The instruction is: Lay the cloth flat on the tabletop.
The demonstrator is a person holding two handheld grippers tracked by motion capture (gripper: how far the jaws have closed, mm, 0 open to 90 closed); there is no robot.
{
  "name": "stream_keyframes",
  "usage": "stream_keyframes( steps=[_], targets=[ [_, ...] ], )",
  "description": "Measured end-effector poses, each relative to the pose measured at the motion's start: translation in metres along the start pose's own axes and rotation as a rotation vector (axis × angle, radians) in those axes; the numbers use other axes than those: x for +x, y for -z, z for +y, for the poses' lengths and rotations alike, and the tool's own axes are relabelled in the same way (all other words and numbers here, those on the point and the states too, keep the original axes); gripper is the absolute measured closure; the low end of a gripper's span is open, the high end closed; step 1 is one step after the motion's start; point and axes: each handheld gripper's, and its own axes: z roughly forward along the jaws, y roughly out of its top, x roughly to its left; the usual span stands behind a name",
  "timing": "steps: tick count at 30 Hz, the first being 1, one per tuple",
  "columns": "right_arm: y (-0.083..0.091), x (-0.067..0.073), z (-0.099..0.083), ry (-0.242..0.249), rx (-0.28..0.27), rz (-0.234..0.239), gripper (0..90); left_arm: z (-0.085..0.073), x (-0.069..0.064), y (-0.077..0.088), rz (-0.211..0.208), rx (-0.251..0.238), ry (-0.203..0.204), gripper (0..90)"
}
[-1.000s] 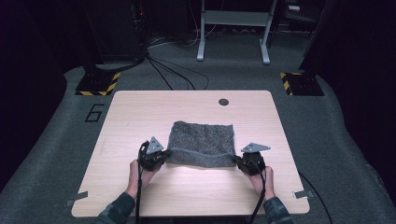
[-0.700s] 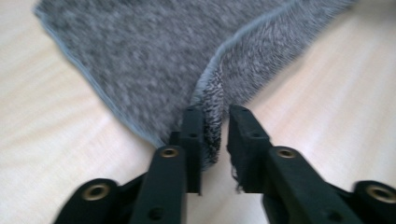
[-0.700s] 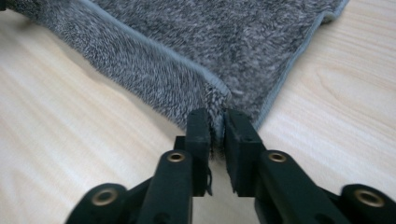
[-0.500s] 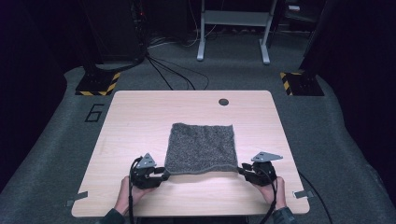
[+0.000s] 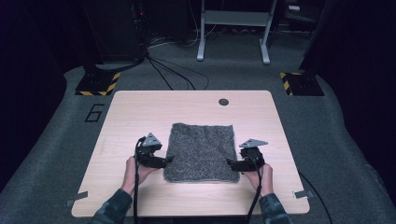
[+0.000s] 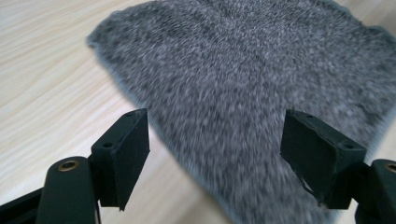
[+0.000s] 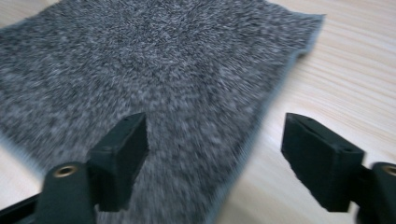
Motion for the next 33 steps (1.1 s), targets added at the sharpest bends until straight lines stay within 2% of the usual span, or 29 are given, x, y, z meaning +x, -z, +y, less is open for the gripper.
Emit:
stream_keyframes(
  steps=[1, 2, 3, 4, 5, 9, 12, 13, 15, 21, 23, 27, 29, 30, 31, 33],
  targets=[
    [0.0, 0.0, 0.0, 0.0, 0.0, 0.0, 20.4, 0.0, 0.0, 0.0, 0.0, 0.0, 0.0, 23.3],
    [-0.016, 0.002, 0.006, 0.019, 0.015, 0.029, 15.2, 0.004, 0.0, -0.015, -0.019, 0.017, -0.005, 23.2],
    [-0.021, 0.004, 0.008, 0.012, 0.027, 0.032, 14.3, 0.004, 0.0, -0.015, -0.019, 0.017, -0.005, 23.2],
    [-0.026, 0.006, 0.01, 0.029, 0.029, 0.03, 14.2, 0.004, 0.0, -0.025, -0.026, 0.027, -0.004, 23.1],
    [-0.031, 0.008, 0.012, 0.034, 0.031, 0.03, 13.2, 0.004, 0.001, -0.029, -0.029, 0.032, 0.001, 23.1],
    [-0.048, 0.012, 0.017, 0.078, 0.081, 0.049, 5.8, 0.001, 0.004, -0.039, -0.03, 0.063, 0.0, 22.9],
    [-0.057, 0.01, 0.017, 0.081, 0.114, 0.057, 3.7, -0.002, 0.005, -0.042, -0.032, 0.074, 0.003, 22.5],
    [-0.064, 0.008, 0.014, 0.069, 0.139, 0.05, 1.4, -0.004, 0.004, -0.044, -0.032, 0.093, 0.002, 22.2],
    [-0.064, 0.006, 0.013, 0.066, 0.136, 0.056, 0.9, -0.009, 0.004, -0.046, -0.038, 0.119, 0.009, 22.0],
    [-0.061, 0.007, 0.008, 0.095, 0.139, 0.038, 0.3, -0.013, -0.003, -0.04, -0.024, 0.13, 0.001, 21.6],
    [-0.057, 0.007, 0.003, 0.105, 0.139, 0.034, 0.3, -0.02, -0.01, -0.036, -0.018, 0.119, -0.009, 21.7],
    [-0.05, 0.008, -0.004, 0.113, 0.132, 0.042, 0.3, -0.025, -0.017, -0.03, -0.044, 0.125, -0.016, 21.4],
    [-0.048, 0.008, -0.005, 0.114, 0.14, 0.051, 0.6, -0.024, -0.018, -0.029, -0.049, 0.123, -0.017, 21.3],
    [-0.045, 0.006, -0.005, 0.097, 0.124, 0.084, 1.4, -0.023, -0.017, -0.028, -0.057, 0.12, -0.015, 20.3],
    [-0.043, 0.003, -0.004, 0.09, 0.115, 0.098, 1.4, -0.02, -0.014, -0.027, -0.062, 0.104, -0.021, 19.9],
    [-0.039, -0.006, 0.006, 0.068, 0.08, 0.101, 1.3, -0.007, -0.003, -0.028, -0.066, 0.074, -0.007, 18.0]
  ],
)
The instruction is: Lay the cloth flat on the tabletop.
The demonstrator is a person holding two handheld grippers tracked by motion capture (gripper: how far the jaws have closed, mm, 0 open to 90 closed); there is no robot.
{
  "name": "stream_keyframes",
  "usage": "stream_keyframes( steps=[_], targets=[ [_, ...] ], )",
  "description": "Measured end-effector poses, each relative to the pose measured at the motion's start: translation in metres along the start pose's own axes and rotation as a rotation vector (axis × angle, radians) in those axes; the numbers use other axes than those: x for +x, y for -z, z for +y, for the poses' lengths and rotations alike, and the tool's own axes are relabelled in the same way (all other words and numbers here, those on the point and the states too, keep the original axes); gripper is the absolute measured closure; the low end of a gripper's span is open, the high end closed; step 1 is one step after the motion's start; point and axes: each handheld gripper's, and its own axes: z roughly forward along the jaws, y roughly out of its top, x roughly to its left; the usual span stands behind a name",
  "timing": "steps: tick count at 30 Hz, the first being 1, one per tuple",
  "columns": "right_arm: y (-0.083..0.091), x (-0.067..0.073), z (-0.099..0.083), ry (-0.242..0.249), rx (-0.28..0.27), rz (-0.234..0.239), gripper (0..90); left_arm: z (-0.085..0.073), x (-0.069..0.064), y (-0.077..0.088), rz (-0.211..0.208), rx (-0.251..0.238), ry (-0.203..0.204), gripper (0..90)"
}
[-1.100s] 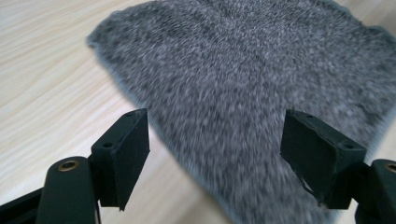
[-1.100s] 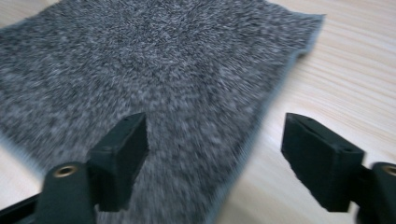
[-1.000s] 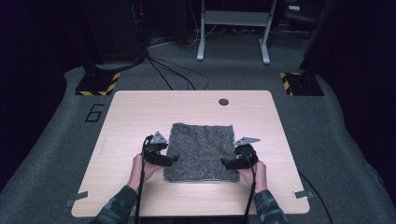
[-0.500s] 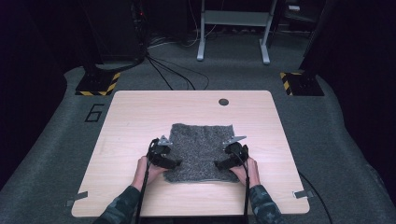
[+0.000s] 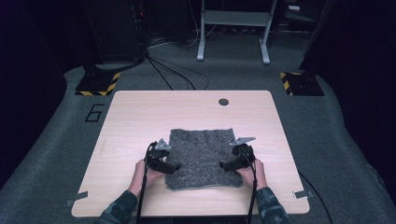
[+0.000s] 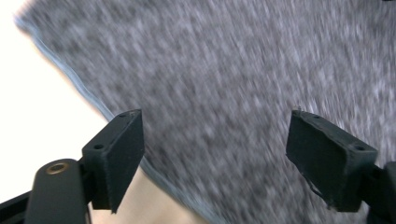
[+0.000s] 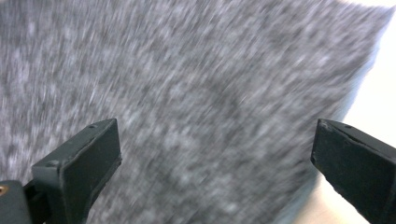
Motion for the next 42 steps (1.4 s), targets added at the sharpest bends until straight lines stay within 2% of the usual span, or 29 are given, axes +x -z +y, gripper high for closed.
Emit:
stream_keyframes(
  steps=[1, 3, 4, 5, 6, 7, 8, 11, 12, 13, 14, 17, 18, 19, 22, 27, 31, 34, 38, 39, 42],
  targets=[
    [0.001, -0.003, 0.006, -0.009, -0.001, -0.002, 1.3, 0.006, 0.004, -0.001, 0.003, -0.008, 0.012, 17.8],
    [-0.003, -0.01, 0.018, -0.011, -0.006, -0.006, 1.2, 0.02, 0.014, -0.006, 0.004, -0.01, 0.004, 17.6],
    [-0.003, -0.01, 0.018, -0.011, -0.006, -0.006, 1.2, 0.02, 0.014, -0.006, 0.004, -0.01, 0.004, 17.3],
    [-0.011, -0.016, 0.029, -0.009, 0.002, 0.003, 1.2, 0.031, 0.023, -0.014, 0.017, -0.022, 0.011, 17.4],
    [-0.011, -0.016, 0.029, -0.009, 0.002, 0.003, 1.2, 0.031, 0.023, -0.014, 0.017, -0.022, 0.011, 17.3],
    [-0.024, -0.022, 0.04, 0.019, 0.014, 0.002, 1.3, 0.036, 0.029, -0.021, 0.018, -0.016, 0.016, 17.4],
    [-0.028, -0.023, 0.043, 0.028, 0.012, -0.004, 1.6, 0.04, 0.035, -0.03, 0.023, -0.006, 0.025, 17.3],
    [-0.044, -0.028, 0.051, 0.036, 0.033, 0.004, 2.1, 0.04, 0.043, -0.045, 0.031, 0.036, 0.032, 17.5],
    [-0.049, -0.028, 0.052, 0.046, 0.049, -0.009, 2.1, 0.038, 0.045, -0.049, 0.032, 0.052, 0.029, 17.5],
    [-0.054, -0.028, 0.052, 0.048, 0.067, -0.012, 1.9, 0.037, 0.045, -0.049, 0.03, 0.031, 0.042, 17.5],
    [-0.056, -0.028, 0.05, 0.051, 0.074, -0.016, 0.9, 0.037, 0.047, -0.048, 0.029, 0.031, 0.042, 17.8],
    [-0.055, -0.03, 0.048, 0.017, 0.058, -0.006, 1.4, 0.035, 0.046, -0.046, 0.04, 0.039, 0.049, 17.8],
    [-0.053, -0.033, 0.048, 0.034, 0.062, -0.004, 1.4, 0.035, 0.046, -0.045, 0.04, 0.043, 0.052, 17.8],
    [-0.052, -0.032, 0.047, 0.008, 0.064, -0.003, 1.4, 0.035, 0.047, -0.045, 0.038, 0.048, 0.056, 17.7],
    [-0.049, -0.036, 0.044, 0.006, 0.063, -0.007, 1.4, 0.033, 0.046, -0.043, 0.041, 0.042, 0.067, 17.8],
    [-0.044, -0.039, 0.038, -0.005, 0.066, -0.043, 1.1, 0.032, 0.045, -0.044, 0.047, 0.039, 0.058, 16.8],
    [-0.043, -0.034, 0.032, 0.021, 0.066, -0.079, 0.5, 0.035, 0.045, -0.047, 0.047, 0.039, 0.051, 16.8],
    [-0.041, -0.034, 0.031, 0.019, 0.068, -0.068, 0.5, 0.036, 0.045, -0.048, 0.05, 0.032, 0.059, 16.6],
    [-0.042, -0.034, 0.033, 0.022, 0.063, -0.076, 0.4, 0.035, 0.047, -0.046, 0.047, 0.016, 0.079, 15.4],
    [-0.04, -0.034, 0.033, 0.009, 0.045, -0.058, 0.0, 0.035, 0.05, -0.04, 0.052, -0.011, 0.089, 15.3],
    [-0.03, -0.029, 0.035, -0.003, 0.009, -0.047, 0.0, 0.035, 0.054, -0.034, 0.06, -0.022, 0.1, 15.1]
  ],
)
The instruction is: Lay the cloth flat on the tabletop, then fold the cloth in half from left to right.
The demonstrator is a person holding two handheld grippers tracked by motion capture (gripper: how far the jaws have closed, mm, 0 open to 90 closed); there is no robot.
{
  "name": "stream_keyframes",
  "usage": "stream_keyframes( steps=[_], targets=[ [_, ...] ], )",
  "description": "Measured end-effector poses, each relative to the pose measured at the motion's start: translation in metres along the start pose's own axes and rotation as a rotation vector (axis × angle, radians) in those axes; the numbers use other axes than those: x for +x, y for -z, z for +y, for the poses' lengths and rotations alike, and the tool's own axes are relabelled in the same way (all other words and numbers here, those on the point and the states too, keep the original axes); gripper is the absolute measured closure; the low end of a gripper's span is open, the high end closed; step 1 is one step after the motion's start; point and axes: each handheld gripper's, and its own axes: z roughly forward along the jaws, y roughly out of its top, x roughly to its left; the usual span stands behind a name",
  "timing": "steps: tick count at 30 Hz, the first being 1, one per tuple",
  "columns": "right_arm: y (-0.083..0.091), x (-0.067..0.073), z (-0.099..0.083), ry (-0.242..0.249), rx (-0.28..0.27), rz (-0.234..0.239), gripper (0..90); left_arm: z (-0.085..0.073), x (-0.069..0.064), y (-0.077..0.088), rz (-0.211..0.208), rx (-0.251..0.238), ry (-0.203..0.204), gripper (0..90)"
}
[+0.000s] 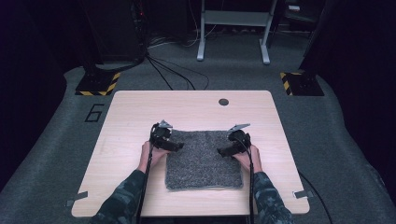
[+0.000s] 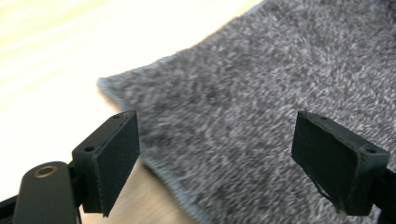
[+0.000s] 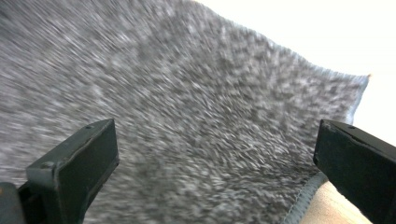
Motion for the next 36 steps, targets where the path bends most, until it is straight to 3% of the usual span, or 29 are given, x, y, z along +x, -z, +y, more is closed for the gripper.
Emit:
stream_keyframes(
  steps=[5, 12, 13, 18, 19, 28, 31, 36],
  targets=[
    [0.02, 0.016, 0.003, -0.031, -0.044, 0.029, 0.0, 0.004, 0.009, 0.007, 0.009, -0.009, 0.027, 14.2],
    [0.033, 0.067, 0.004, 0.034, -0.053, 0.065, 0.0, 0.007, 0.016, 0.009, 0.024, -0.008, 0.035, 14.4],
    [0.033, 0.074, 0.004, 0.061, -0.056, 0.075, 0.0, 0.009, 0.018, 0.009, 0.025, -0.01, 0.04, 14.5],
    [0.031, 0.113, 0.001, 0.111, -0.062, 0.115, 0.0, 0.013, 0.023, 0.008, 0.037, -0.018, 0.046, 14.8],
    [0.031, 0.121, 0.0, 0.097, -0.053, 0.123, 0.0, 0.013, 0.024, 0.008, 0.032, -0.013, 0.051, 14.8],
    [0.016, 0.168, -0.005, 0.13, -0.031, 0.183, 0.0, 0.018, 0.032, -0.001, 0.027, -0.009, 0.084, 15.0],
    [0.012, 0.185, -0.006, 0.16, -0.04, 0.2, 1.4, 0.018, 0.033, -0.004, 0.036, -0.002, 0.089, 15.3],
    [0.004, 0.213, -0.007, 0.215, 0.002, 0.235, 4.3, 0.019, 0.039, -0.017, 0.041, 0.017, 0.118, 15.5]
  ],
)
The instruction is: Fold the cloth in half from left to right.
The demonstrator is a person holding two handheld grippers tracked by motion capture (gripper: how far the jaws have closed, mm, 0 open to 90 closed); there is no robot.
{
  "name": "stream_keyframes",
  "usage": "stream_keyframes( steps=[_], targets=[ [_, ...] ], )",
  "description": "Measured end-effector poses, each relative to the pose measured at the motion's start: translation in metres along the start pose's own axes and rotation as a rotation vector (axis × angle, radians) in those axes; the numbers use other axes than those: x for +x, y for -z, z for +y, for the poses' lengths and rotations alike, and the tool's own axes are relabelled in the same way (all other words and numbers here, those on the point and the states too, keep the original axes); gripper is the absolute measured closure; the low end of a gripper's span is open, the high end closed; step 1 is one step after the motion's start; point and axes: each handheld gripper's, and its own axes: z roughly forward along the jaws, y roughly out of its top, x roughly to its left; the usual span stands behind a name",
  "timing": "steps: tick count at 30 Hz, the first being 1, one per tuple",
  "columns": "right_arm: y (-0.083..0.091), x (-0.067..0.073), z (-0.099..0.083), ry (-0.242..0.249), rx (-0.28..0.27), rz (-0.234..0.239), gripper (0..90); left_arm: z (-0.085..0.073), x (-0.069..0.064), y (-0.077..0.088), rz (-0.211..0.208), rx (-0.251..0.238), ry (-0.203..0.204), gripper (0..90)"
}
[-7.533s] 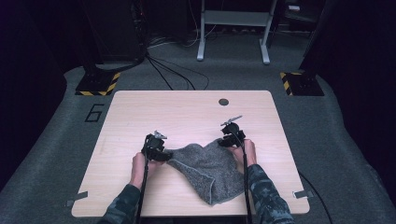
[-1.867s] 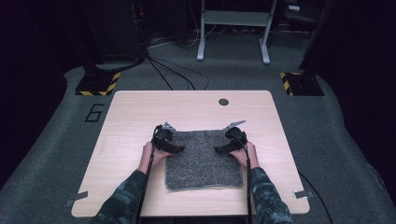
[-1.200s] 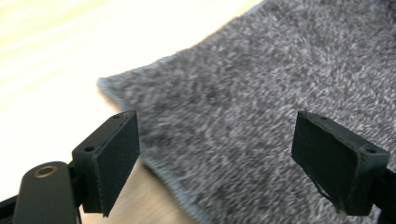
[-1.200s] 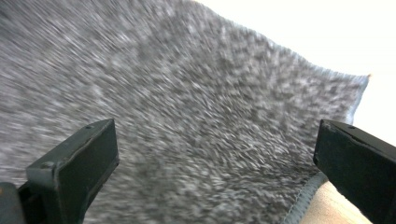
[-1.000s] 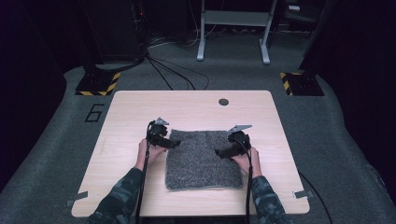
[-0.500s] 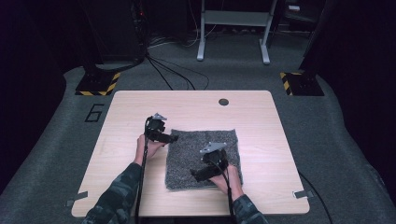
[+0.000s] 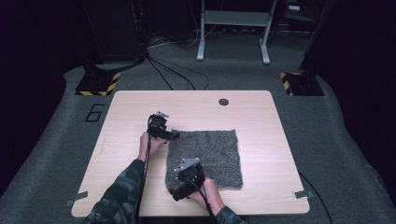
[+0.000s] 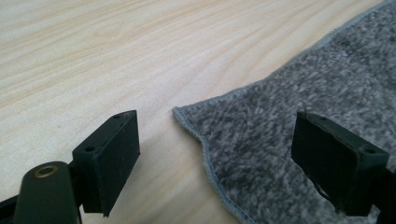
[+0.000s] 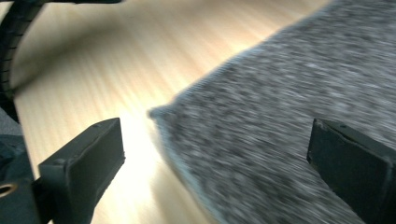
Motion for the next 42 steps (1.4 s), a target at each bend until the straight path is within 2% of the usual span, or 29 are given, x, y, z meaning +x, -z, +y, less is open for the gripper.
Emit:
stream_keyframes(
  steps=[4, 5, 6, 7, 8, 9, 12, 14, 15, 18, 20, 21, 22, 25, 28, 29, 32, 34, 38, 42],
  targets=[
    [-0.01, 0.012, 0.004, 0.049, 0.001, 0.002, 13.4, 0.002, 0.003, -0.006, 0.008, 0.009, 0.01, 16.6],
    [-0.012, 0.016, 0.004, 0.037, -0.01, -0.005, 15.8, 0.003, 0.005, -0.007, 0.032, 0.001, -0.006, 17.8],
    [-0.014, 0.018, 0.005, 0.048, -0.02, -0.023, 19.7, 0.004, 0.005, -0.008, 0.032, 0.006, -0.007, 19.3],
    [-0.014, 0.02, 0.006, 0.054, -0.001, -0.02, 24.6, 0.005, 0.005, -0.008, 0.039, 0.003, -0.011, 20.5],
    [-0.014, 0.02, 0.006, 0.054, -0.001, -0.02, 24.6, 0.005, 0.005, -0.008, 0.039, 0.003, -0.011, 23.3],
    [-0.016, 0.025, 0.008, 0.059, -0.028, -0.033, 31.8, 0.005, 0.006, -0.008, 0.049, -0.003, -0.024, 25.4],
    [-0.019, 0.03, 0.01, 0.079, -0.026, -0.048, 41.4, 0.005, 0.005, -0.008, 0.068, -0.009, -0.032, 32.9],
    [-0.02, 0.031, 0.01, 0.072, -0.015, -0.044, 42.9, 0.005, 0.004, -0.008, 0.066, -0.007, -0.03, 35.0],
    [-0.022, 0.033, 0.01, 0.069, -0.016, -0.056, 45.8, 0.005, 0.004, -0.008, 0.07, -0.005, -0.045, 37.7],
    [-0.026, 0.034, 0.009, 0.091, 0.023, -0.063, 53.5, 0.004, 0.0, -0.008, 0.068, -0.013, -0.054, 48.0],
    [-0.029, 0.036, 0.009, 0.075, 0.004, -0.074, 55.1, 0.005, -0.001, -0.009, 0.062, -0.013, -0.057, 52.9],
    [-0.029, 0.034, 0.009, 0.11, 0.035, -0.076, 59.0, 0.005, -0.002, -0.009, 0.055, -0.016, -0.065, 56.9],
    [-0.029, 0.034, 0.009, 0.11, 0.035, -0.076, 59.0, 0.005, -0.002, -0.009, 0.055, -0.016, -0.065, 58.5],
    [-0.029, 0.033, 0.009, 0.114, 0.029, -0.073, 67.2, 0.004, -0.008, -0.011, 0.041, -0.021, -0.092, 66.5],
    [-0.031, 0.034, 0.008, 0.081, -0.002, -0.087, 73.4, 0.001, -0.01, -0.011, 0.033, -0.032, -0.087, 73.7],
    [-0.03, 0.033, 0.008, 0.088, 0.008, -0.078, 75.5, 0.001, -0.01, -0.011, 0.033, -0.033, -0.086, 75.7],
    [-0.029, 0.034, 0.007, 0.105, 0.015, -0.073, 80.1, 0.0, -0.008, -0.01, 0.034, -0.035, -0.085, 82.2],
    [-0.029, 0.035, 0.007, 0.085, 0.007, -0.071, 82.0, 0.0, -0.008, -0.011, 0.031, -0.037, -0.075, 85.0],
    [-0.03, 0.035, 0.005, 0.073, -0.013, -0.075, 84.6, 0.001, -0.009, -0.01, 0.036, -0.029, -0.085, 86.7],
    [-0.027, 0.036, 0.004, 0.07, 0.01, -0.052, 86.2, 0.001, -0.008, -0.01, 0.033, -0.026, -0.085, 87.0]
  ],
)
